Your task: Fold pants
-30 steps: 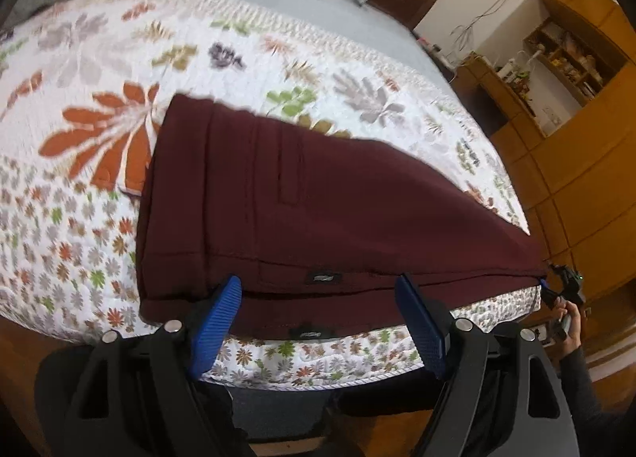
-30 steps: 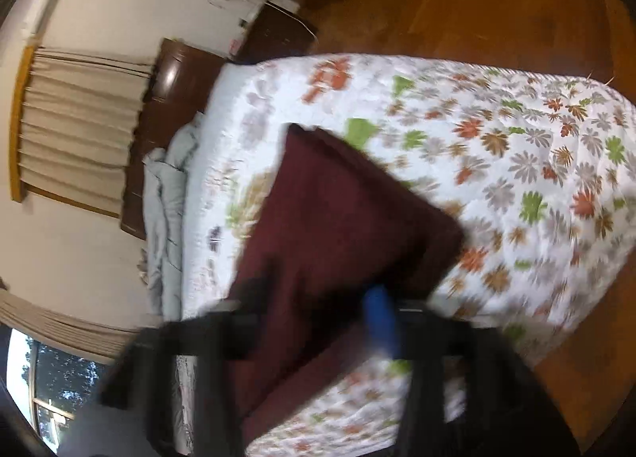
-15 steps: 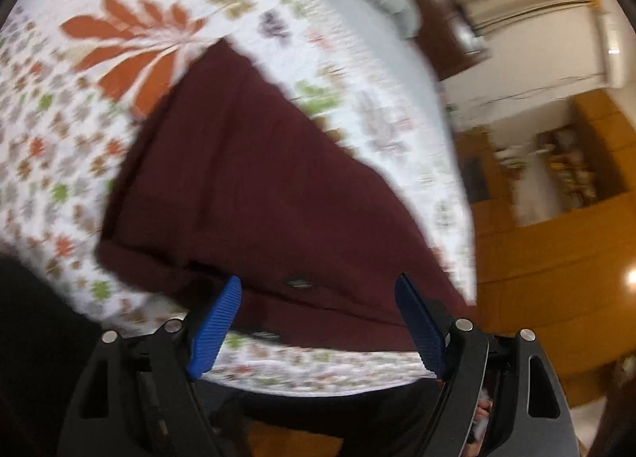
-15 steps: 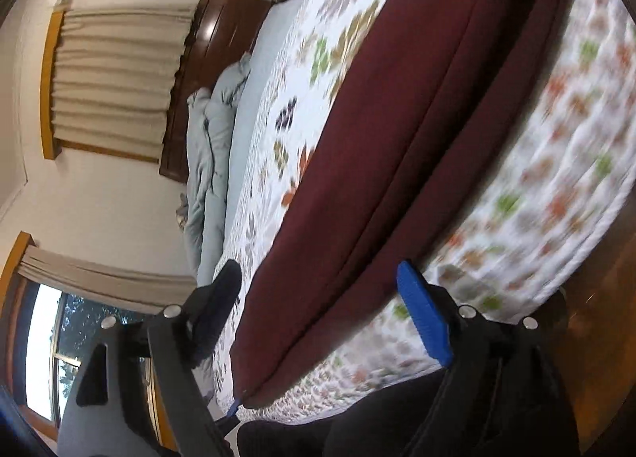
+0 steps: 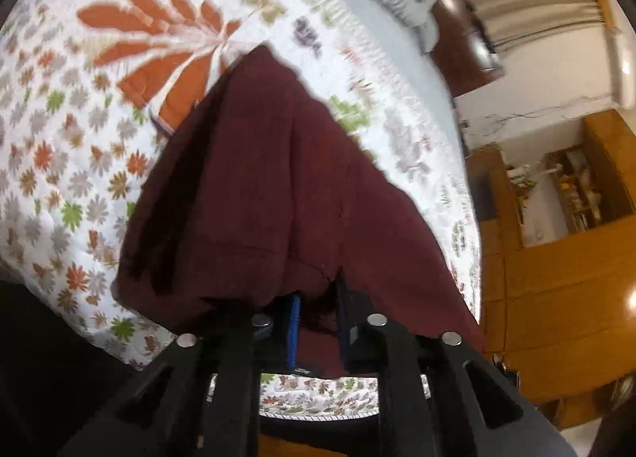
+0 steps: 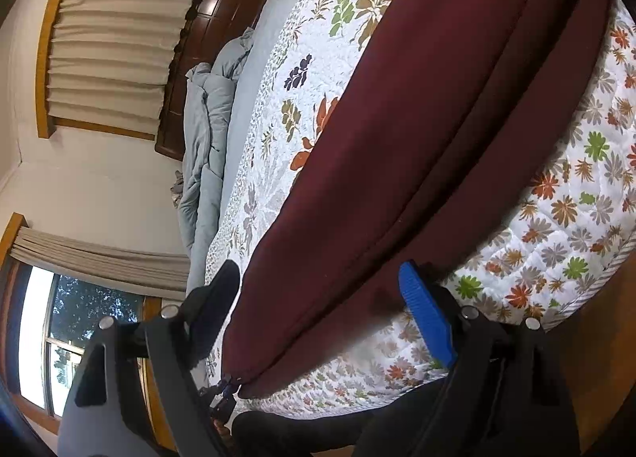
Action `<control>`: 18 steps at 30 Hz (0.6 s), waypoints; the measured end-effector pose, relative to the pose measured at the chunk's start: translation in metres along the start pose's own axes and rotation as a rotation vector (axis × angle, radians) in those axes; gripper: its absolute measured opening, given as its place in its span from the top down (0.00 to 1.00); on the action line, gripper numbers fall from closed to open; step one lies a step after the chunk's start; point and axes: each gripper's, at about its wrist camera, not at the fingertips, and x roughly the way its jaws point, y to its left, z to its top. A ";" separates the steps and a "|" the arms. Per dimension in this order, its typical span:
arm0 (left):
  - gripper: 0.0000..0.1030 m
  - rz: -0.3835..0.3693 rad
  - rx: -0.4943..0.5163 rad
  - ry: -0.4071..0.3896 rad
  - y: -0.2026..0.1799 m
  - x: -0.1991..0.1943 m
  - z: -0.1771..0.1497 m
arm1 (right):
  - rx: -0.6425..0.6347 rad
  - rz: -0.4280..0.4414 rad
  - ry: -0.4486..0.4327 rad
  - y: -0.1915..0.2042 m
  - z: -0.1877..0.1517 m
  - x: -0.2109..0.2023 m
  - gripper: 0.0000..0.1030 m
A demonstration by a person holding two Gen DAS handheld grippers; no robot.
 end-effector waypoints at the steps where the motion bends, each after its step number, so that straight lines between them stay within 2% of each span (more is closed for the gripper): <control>1: 0.88 -0.015 0.007 -0.018 -0.003 -0.007 -0.004 | -0.009 -0.008 0.008 0.003 -0.002 0.002 0.20; 3: 0.88 -0.047 -0.002 -0.047 -0.007 -0.022 -0.011 | -0.013 -0.020 0.027 0.002 -0.004 0.008 0.20; 8: 0.88 -0.046 -0.107 0.000 0.023 -0.006 -0.013 | -0.003 -0.031 0.077 0.005 -0.011 0.038 0.20; 10: 0.88 -0.047 -0.091 0.001 0.020 -0.005 -0.013 | -0.003 -0.027 0.088 0.011 -0.010 0.048 0.20; 12: 0.88 -0.057 -0.073 -0.011 0.013 -0.008 -0.010 | 0.011 -0.098 0.111 0.012 -0.009 0.060 0.23; 16: 0.88 -0.061 -0.066 -0.005 0.011 -0.005 -0.004 | 0.076 -0.139 0.116 0.008 -0.005 0.067 0.22; 17: 0.88 -0.059 -0.066 -0.001 0.012 -0.004 -0.003 | 0.078 -0.149 0.113 0.009 -0.004 0.068 0.32; 18: 0.88 -0.060 -0.064 0.001 0.013 -0.003 -0.002 | 0.065 -0.145 0.109 0.011 -0.003 0.068 0.69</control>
